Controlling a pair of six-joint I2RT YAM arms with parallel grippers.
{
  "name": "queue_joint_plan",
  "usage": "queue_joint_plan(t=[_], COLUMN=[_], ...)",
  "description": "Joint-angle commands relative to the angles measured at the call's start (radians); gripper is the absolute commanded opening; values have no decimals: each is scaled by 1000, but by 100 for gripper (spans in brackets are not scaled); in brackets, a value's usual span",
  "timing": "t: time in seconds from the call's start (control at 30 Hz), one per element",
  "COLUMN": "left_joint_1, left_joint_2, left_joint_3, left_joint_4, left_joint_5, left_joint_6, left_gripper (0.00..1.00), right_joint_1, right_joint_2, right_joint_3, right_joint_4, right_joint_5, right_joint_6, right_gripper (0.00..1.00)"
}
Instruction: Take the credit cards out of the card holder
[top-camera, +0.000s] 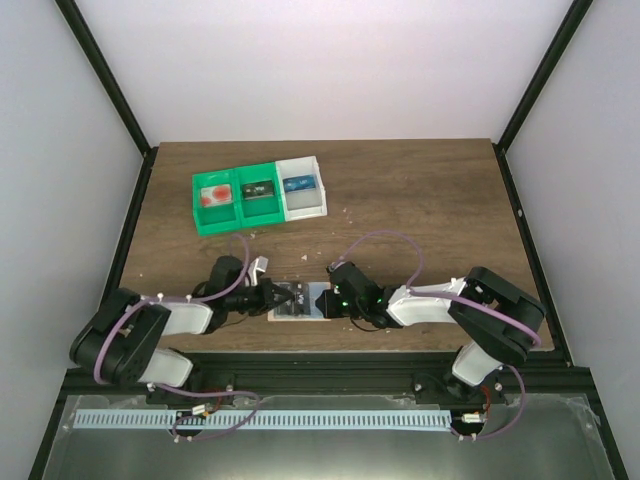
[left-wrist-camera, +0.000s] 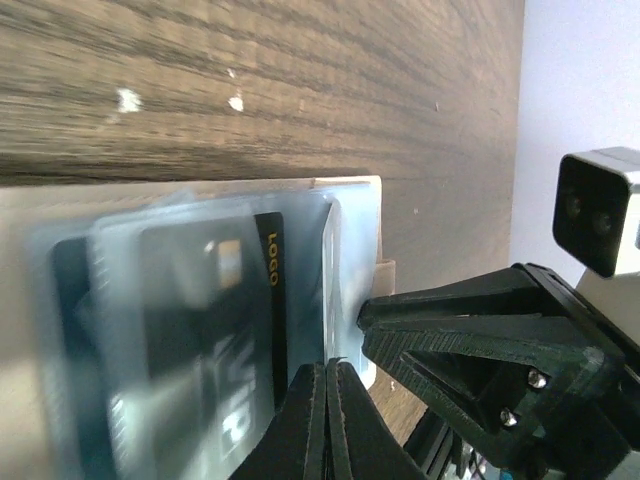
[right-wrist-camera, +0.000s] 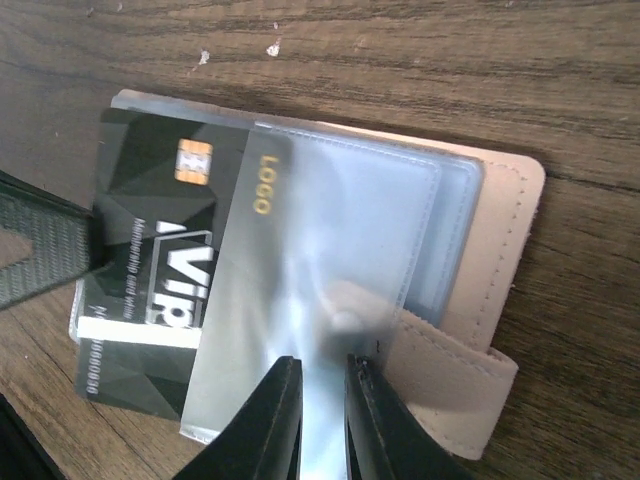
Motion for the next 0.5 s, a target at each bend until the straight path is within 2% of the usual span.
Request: queue_joint_plan(t=[0.0,0.13,0.27,0.4,0.47], left_joint_1=[43,79,87,89,89], left_joint_2=[-104,-244,-409,-518,-568], left_joint_3=[-37,-42,-26,-21,-46], left_joint_4=[-67,-158,-248,-270,-211], left_joint_5=[-52,-101,-157,-144,-110], left_joint_6=[-21,-10,-11,-49,-111], left_gripper=[0,0,0,0,0], right_joint_1=[4,4,4,4,3], right_joint_2=[-3,-21,-80,-185,-239], right_joint_3=[-22,-14,-11,-34,-65], right_joint_4=[-49,-52,-37,51,142], right_joint_5=[15,4,-31,-89,-126], right_joint_6=[2,0,15,51,97], right_gripper=[15,16,21,32,40])
